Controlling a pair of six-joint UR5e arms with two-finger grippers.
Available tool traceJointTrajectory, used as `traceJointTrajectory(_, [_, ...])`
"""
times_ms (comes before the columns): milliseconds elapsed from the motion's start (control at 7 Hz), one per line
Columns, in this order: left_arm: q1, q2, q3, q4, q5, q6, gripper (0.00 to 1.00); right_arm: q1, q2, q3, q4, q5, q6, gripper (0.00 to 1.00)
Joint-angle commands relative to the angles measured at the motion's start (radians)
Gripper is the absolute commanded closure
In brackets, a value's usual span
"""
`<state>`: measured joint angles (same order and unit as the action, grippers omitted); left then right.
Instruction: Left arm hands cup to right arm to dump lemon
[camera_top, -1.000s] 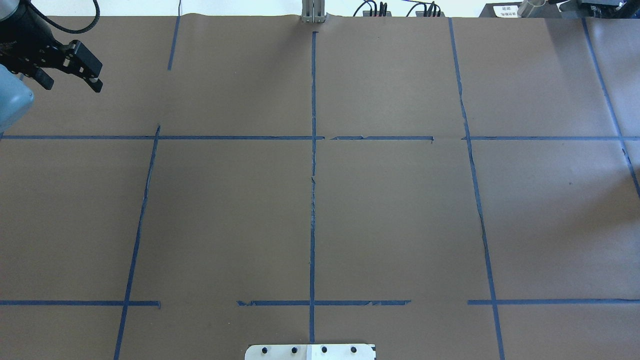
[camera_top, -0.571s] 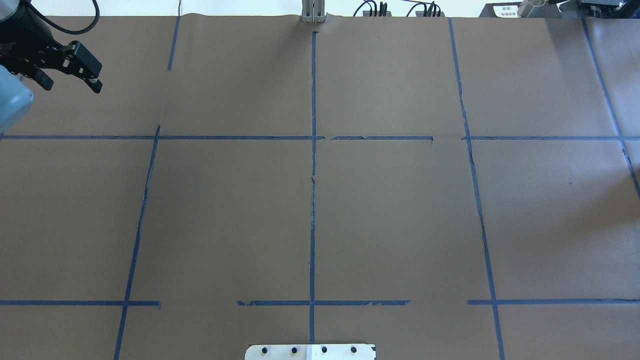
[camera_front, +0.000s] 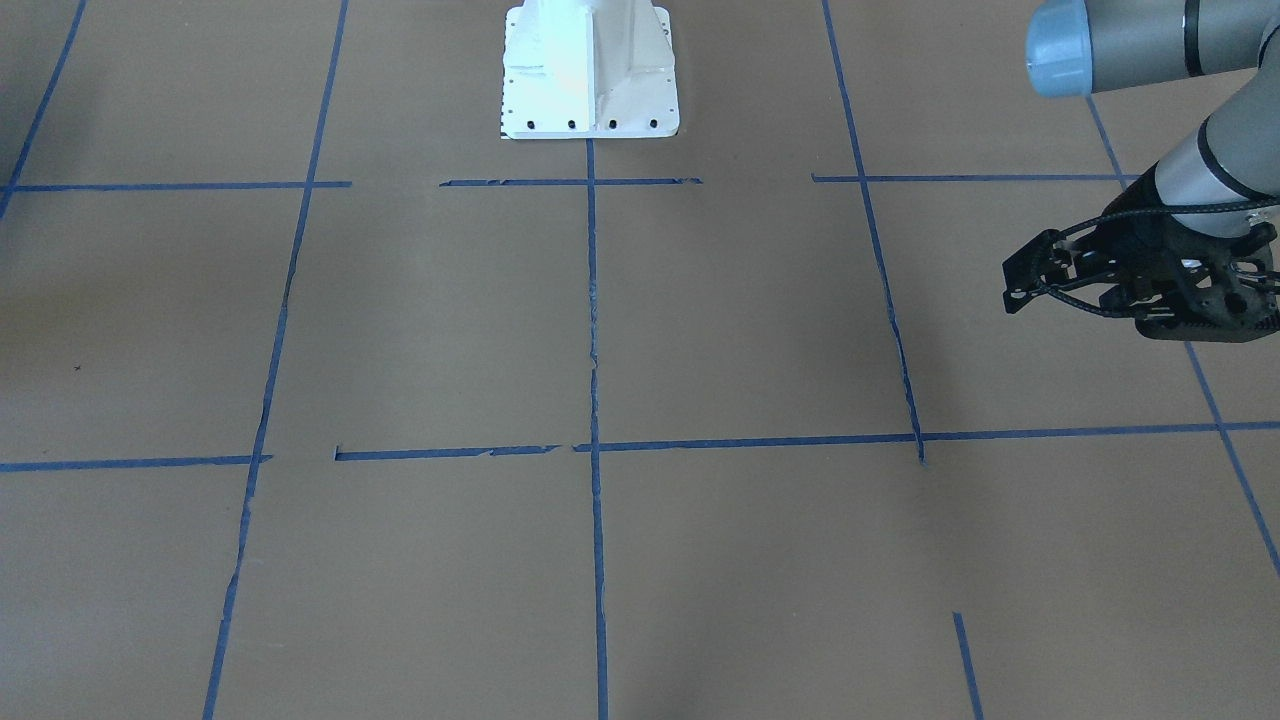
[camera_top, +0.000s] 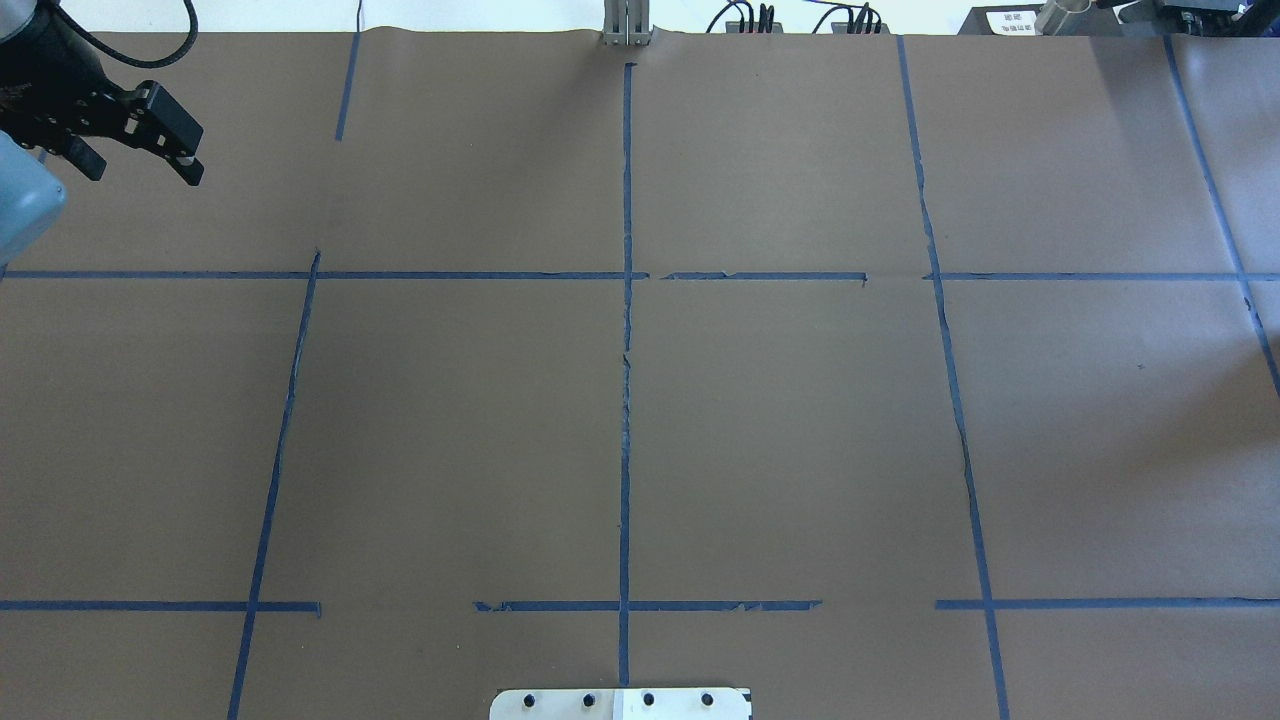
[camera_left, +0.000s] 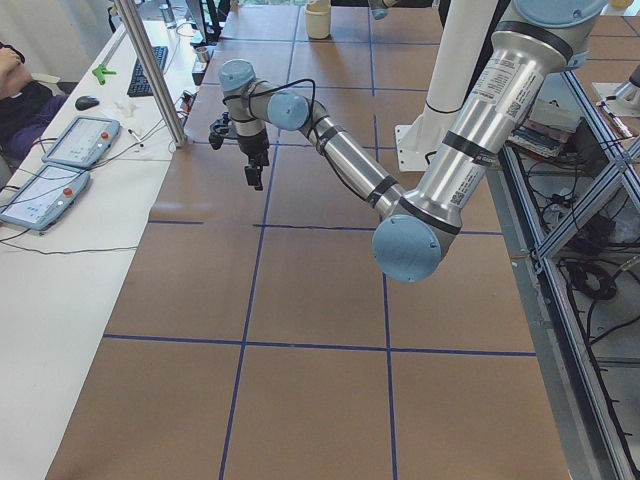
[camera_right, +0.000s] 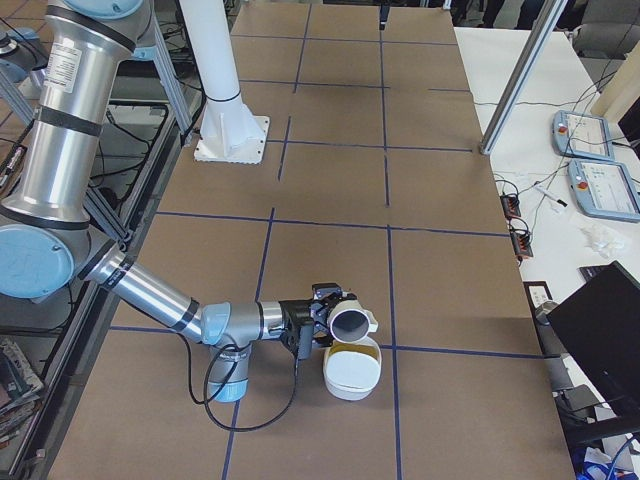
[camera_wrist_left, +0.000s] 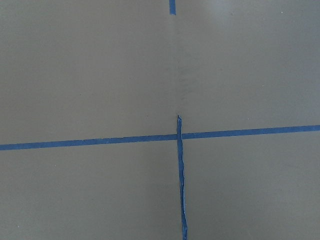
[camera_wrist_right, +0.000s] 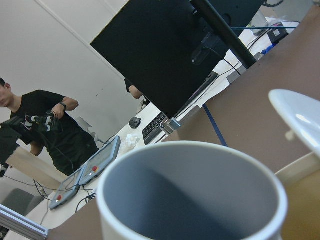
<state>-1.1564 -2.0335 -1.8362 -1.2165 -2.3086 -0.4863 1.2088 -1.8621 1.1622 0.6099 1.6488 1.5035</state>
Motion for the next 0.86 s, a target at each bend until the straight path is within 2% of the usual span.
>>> traceJointTrajectory(0, [-0.002, 0.002, -0.009, 0.000, -0.002, -0.001, 0.00, 0.000, -0.026, 0.083, -0.097, 0.003, -0.237, 1.00])
traceJointTrajectory(286, [-0.002, 0.004, -0.011, 0.000, -0.002, 0.000, 0.00, -0.002, -0.064, 0.233, -0.223, 0.003, -0.318, 1.00])
traceJointTrajectory(429, [-0.003, 0.002, -0.011, 0.000, -0.002, -0.001, 0.00, -0.018, -0.055, 0.299, -0.299, 0.003, -0.353, 1.00])
traceJointTrajectory(571, [-0.003, 0.004, -0.011, 0.000, -0.002, -0.002, 0.00, -0.046, -0.043, 0.391, -0.425, 0.000, -0.417, 1.00])
traceJointTrajectory(714, [-0.003, 0.004, -0.011, 0.000, -0.002, 0.000, 0.00, -0.072, 0.006, 0.434, -0.521, 0.000, -0.464, 1.00])
